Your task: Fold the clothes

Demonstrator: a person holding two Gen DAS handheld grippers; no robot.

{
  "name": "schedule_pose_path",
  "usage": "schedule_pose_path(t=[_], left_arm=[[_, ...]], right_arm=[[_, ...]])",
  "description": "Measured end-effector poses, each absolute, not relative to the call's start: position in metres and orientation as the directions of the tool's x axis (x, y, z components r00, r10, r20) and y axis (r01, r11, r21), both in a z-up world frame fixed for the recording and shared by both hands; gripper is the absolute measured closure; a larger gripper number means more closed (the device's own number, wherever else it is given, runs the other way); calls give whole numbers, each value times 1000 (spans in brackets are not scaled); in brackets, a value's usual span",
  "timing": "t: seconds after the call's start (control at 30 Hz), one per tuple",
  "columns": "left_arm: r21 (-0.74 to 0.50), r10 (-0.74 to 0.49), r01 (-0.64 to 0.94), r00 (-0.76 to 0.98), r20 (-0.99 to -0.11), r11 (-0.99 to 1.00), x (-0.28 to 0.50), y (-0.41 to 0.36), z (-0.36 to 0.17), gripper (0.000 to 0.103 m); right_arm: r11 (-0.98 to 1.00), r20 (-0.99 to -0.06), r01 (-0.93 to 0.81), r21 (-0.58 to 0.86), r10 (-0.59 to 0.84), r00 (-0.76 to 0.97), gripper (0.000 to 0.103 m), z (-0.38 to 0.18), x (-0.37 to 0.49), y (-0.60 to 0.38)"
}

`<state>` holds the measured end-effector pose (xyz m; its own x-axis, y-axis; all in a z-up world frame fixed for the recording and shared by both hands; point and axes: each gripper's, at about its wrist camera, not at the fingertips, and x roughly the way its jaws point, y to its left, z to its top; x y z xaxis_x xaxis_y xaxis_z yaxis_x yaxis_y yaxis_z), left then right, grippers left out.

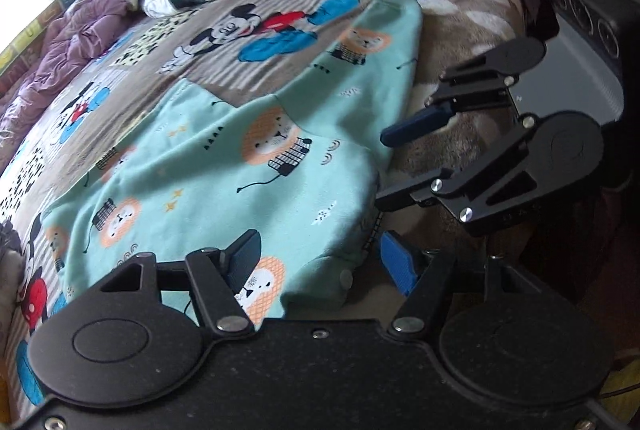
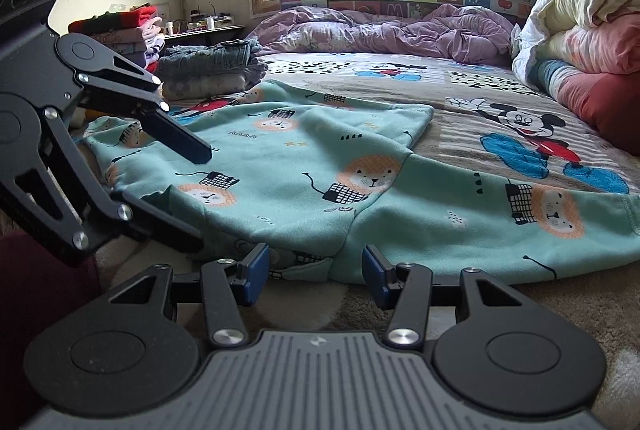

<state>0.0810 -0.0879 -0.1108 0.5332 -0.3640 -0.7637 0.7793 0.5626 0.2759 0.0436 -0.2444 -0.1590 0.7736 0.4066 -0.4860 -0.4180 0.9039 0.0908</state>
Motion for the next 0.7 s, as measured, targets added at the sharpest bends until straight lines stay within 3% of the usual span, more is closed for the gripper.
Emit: schedule_pose_path(t=[0.1, 0.17, 0.23, 0.3, 0.5, 0.7], left_arm=[[281, -345, 789, 518, -783, 547, 86, -93, -118, 51], [285, -320, 790, 509, -799, 543, 91, -96, -125, 64], [296, -296, 788, 507, -809, 540, 93, -100, -132, 85], [415, -281, 761, 595, -753, 498, 80, -105, -134, 95], [834, -275, 525, 838, -472, 170, 22, -119, -168, 95], [880, -278, 475, 845, -457, -6, 7, -110, -202, 95]], right_arm=[[904, -484, -417, 93, 407, 775, 51, -161, 45, -243], [904, -484, -417, 91, 406, 775, 52, -162, 47, -241], [905, -489, -416, 89, 403, 773, 52, -164, 49, -239], [910, -504, -408, 79, 390, 771, 52, -168, 52, -237], [909, -512, -406, 98, 396, 763, 52, -170, 52, -241], [903, -459, -389, 181, 427, 779, 56, -155, 42, -268]])
